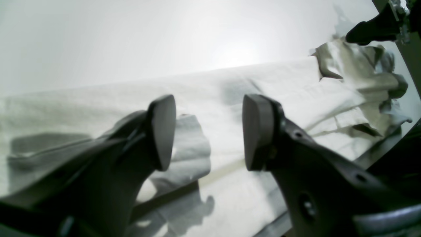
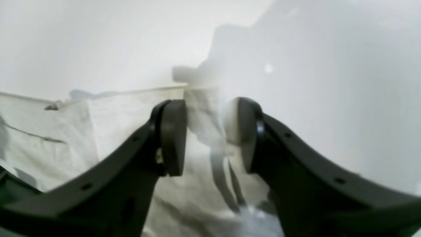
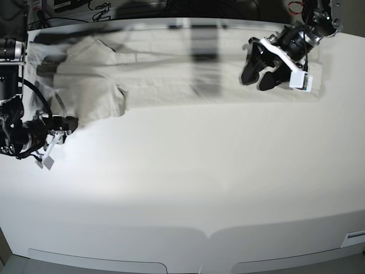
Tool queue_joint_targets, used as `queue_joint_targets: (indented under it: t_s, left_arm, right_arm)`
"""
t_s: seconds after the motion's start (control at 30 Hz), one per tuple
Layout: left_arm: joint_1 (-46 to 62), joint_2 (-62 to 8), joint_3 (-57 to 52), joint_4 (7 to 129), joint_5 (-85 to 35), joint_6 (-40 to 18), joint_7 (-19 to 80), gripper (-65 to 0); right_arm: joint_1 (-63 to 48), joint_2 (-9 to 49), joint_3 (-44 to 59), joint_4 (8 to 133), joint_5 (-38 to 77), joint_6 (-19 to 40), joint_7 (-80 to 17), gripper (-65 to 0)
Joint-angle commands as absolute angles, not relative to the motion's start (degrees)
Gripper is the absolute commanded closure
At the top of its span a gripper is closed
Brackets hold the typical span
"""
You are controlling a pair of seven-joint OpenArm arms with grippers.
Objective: Fold the T-shirt properly
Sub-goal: 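Lay the hem down near the collar and open both grippers, then press the right gripper onto the folded shirt's sleeve end and flatten it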
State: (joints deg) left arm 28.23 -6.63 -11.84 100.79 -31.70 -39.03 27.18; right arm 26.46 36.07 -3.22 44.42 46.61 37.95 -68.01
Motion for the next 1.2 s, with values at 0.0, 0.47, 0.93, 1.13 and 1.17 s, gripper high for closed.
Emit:
queue_joint_targets:
  t_s: [0.0, 0.47, 0.93, 1.13, 1.17]
  left_arm:
    - [28.10, -6.70, -11.94, 101.91, -32.77, -39.48, 26.09, -32.2]
    - [28.10, -6.70, -11.94, 101.91, -32.77, -39.48, 26.06, -32.2]
    - [28.08, -6.68, -11.94, 101.91, -32.82, -39.46, 26.04, -32.2]
    - [28.10, -6.70, -11.94, 101.91, -32.82, -39.46, 26.06, -32.2]
    - [28.10, -6.68, -11.94, 101.91, -32.82, -39.46, 26.06, -32.2]
  right_arm:
    - [28.08, 37.06, -2.92, 45.08, 47.05, 38.15, -68.42, -26.4]
    - [28.08, 37.01, -2.92, 45.10, 54.85, 40.00, -72.53, 0.0]
    - [25.91, 38.46, -2.92, 49.76, 84.38, 40.00, -80.00, 0.0]
    - [16.78, 39.35, -2.92, 63.09, 85.00, 40.00, -80.00, 0.0]
    - [15.00, 39.35, -2.92, 65.56, 85.00, 40.00, -80.00, 0.0]
